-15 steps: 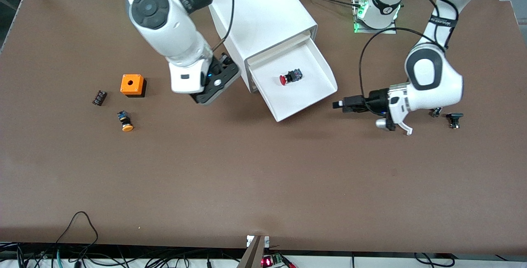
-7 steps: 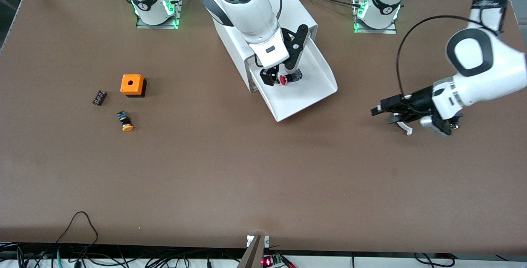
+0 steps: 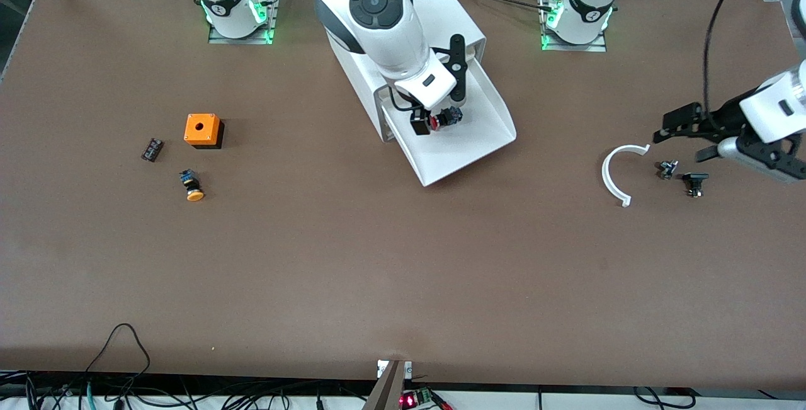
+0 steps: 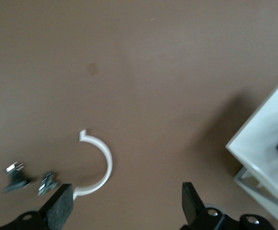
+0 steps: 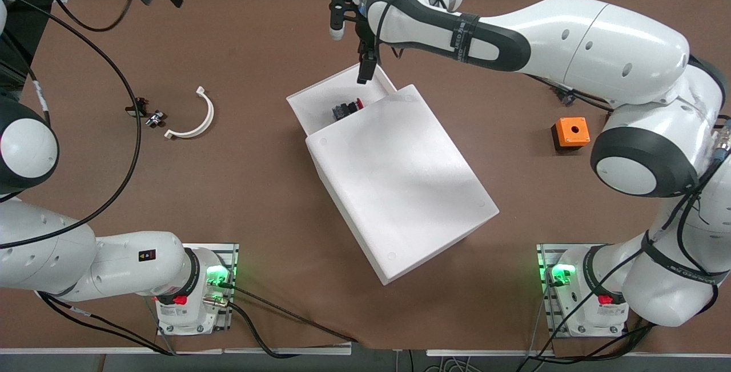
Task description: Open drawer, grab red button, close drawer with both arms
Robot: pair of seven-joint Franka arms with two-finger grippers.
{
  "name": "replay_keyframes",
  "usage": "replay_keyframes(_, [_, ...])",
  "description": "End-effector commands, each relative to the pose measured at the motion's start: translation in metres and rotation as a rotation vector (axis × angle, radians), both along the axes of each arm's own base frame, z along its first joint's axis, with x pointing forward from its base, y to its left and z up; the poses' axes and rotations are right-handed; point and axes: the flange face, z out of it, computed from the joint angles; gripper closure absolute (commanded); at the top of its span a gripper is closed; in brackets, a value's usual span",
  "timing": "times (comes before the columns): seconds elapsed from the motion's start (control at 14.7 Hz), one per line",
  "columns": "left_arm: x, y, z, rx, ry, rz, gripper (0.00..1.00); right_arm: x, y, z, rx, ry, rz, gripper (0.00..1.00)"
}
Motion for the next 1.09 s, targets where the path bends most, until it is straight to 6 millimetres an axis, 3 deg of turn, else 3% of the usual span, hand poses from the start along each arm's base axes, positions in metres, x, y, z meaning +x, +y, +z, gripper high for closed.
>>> replay_keyframes(0.0, [-0.002, -0.008, 0.025, 0.098, 0.018, 0.044, 0.00, 0.010, 0.023, -0.007, 0.024, -0.007, 0.035, 0.00])
replay_keyframes(0.2, [-0.027, -0.003, 0.050, 0.107, 0.046, 0.064, 0.00, 0.002, 0.034, -0.038, -0.035, -0.013, 0.065, 0.00])
replay_keyframes(0.48, [-0.055, -0.002, 0.065, 0.137, 0.029, 0.191, 0.00, -0.006, 0.040, -0.053, -0.078, -0.029, 0.093, 0.00])
replay_keyframes(0.82, [-0.053, -0.022, 0.064, 0.217, 0.006, 0.202, 0.00, -0.012, 0.050, -0.093, -0.109, 0.000, 0.101, 0.00])
replay_keyframes(1.02, [-0.046, -0.025, 0.064, 0.201, -0.033, 0.199, 0.00, -0.014, 0.052, -0.099, -0.128, -0.015, 0.122, 0.00])
